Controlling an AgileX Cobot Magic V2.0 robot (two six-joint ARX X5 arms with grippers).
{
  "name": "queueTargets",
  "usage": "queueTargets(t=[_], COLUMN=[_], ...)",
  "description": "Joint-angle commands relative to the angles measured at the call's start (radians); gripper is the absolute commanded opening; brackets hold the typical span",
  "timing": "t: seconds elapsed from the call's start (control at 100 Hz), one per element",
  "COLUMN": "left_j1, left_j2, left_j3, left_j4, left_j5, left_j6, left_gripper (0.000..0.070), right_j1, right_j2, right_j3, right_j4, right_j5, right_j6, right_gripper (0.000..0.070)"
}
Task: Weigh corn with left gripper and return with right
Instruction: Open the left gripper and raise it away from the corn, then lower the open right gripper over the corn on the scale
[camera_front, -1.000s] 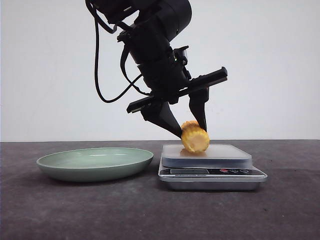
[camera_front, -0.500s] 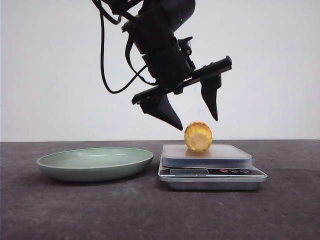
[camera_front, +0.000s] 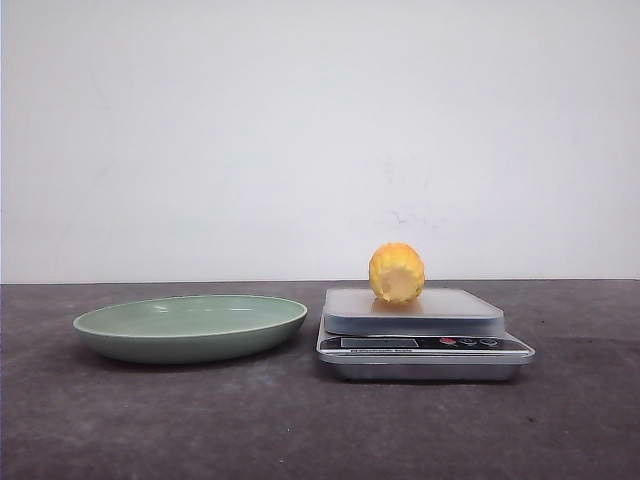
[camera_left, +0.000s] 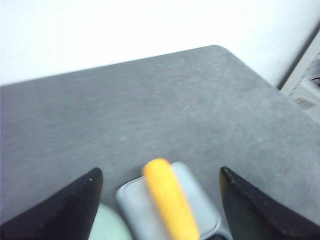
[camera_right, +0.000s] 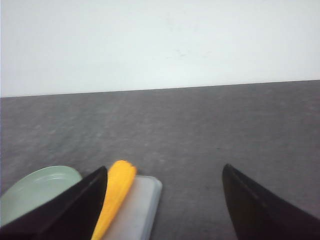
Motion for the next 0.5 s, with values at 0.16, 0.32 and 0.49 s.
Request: queueTargets(t=[0.16, 0.32, 0.49], left_j1=[-0.01, -0.01, -0.01], left_j2=[-0.308, -0.505, -0.7], left_j3=[0.009, 0.006, -0.01], left_j4=[-0.171, -0.3, -0.466], left_j5=[-0.052, -0.074, -0.084], left_j6=[0.056, 0.039, -0.047], left_gripper=[0.0427, 0.0363, 0.0349], right_j1=[0.024, 0.047, 0.082], right_j2=[0.035, 0.073, 0.129], right_j3=[0.016, 0.016, 0.016], right_j4=[0.014, 0.026, 0.069], right_j5=[-0.006, -0.006, -0.006], right_j6=[0.002, 0.002, 0.003], right_gripper=[0.0458, 0.0458, 0.0501])
